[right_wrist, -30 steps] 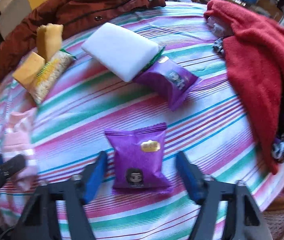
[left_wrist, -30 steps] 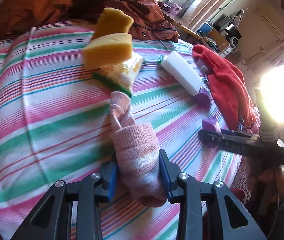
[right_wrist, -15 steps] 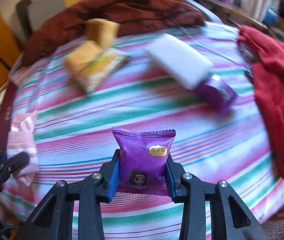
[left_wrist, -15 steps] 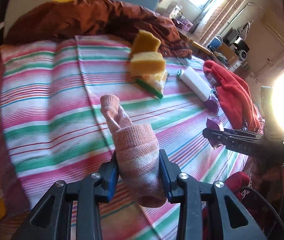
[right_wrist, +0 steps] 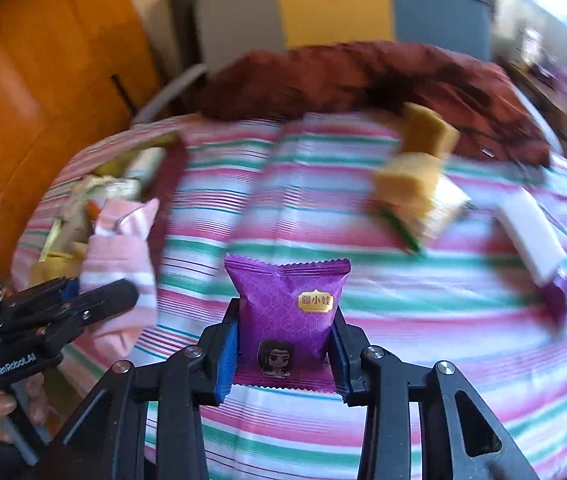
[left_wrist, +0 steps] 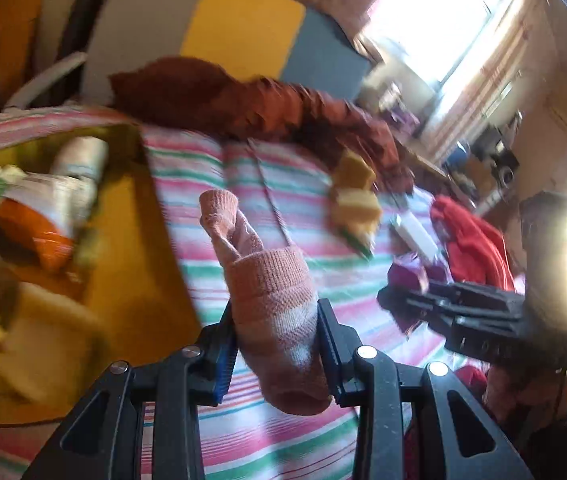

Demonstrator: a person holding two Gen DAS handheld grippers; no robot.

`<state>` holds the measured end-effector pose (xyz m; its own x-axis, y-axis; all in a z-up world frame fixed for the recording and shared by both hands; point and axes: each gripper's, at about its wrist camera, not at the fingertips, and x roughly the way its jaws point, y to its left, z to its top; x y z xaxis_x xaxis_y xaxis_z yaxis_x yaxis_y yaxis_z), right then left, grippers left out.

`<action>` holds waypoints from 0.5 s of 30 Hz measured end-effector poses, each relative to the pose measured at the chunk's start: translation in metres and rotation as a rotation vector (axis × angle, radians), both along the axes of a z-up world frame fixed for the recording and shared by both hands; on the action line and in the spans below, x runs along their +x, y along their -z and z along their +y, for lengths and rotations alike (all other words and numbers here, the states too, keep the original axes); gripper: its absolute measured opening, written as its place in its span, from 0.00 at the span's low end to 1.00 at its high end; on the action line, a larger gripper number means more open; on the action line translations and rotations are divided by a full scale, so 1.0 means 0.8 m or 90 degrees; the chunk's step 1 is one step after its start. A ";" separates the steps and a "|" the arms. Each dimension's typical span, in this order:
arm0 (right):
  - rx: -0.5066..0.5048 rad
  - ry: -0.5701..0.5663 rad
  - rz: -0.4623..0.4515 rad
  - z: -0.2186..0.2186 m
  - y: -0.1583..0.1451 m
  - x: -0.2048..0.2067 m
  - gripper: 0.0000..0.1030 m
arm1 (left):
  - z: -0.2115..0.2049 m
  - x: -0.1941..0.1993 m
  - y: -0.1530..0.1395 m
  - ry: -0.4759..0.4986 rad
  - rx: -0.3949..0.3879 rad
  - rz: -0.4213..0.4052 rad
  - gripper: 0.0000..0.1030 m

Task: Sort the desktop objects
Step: 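Carry pink sock and purple packet to the gold tray and open both tools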

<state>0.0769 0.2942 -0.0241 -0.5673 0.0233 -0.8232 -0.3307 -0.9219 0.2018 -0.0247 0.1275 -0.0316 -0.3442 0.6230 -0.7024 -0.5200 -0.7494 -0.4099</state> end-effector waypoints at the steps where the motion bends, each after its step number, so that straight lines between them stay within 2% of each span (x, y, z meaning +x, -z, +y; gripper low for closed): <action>1: -0.002 -0.016 0.007 -0.012 -0.003 -0.009 0.38 | -0.016 -0.005 -0.005 -0.019 0.004 0.006 0.35; 6: -0.010 -0.088 0.029 -0.066 -0.015 -0.061 0.38 | -0.080 -0.025 -0.019 -0.111 0.001 0.038 0.35; 9: -0.019 -0.118 0.041 -0.090 -0.018 -0.090 0.38 | -0.107 -0.037 -0.021 -0.159 -0.025 0.060 0.36; 11: -0.049 -0.127 0.052 -0.102 -0.020 -0.114 0.39 | -0.124 -0.048 -0.018 -0.192 -0.046 0.067 0.37; 15: -0.110 -0.118 0.082 -0.110 -0.023 -0.145 0.50 | -0.153 -0.060 -0.005 -0.241 -0.058 0.043 0.47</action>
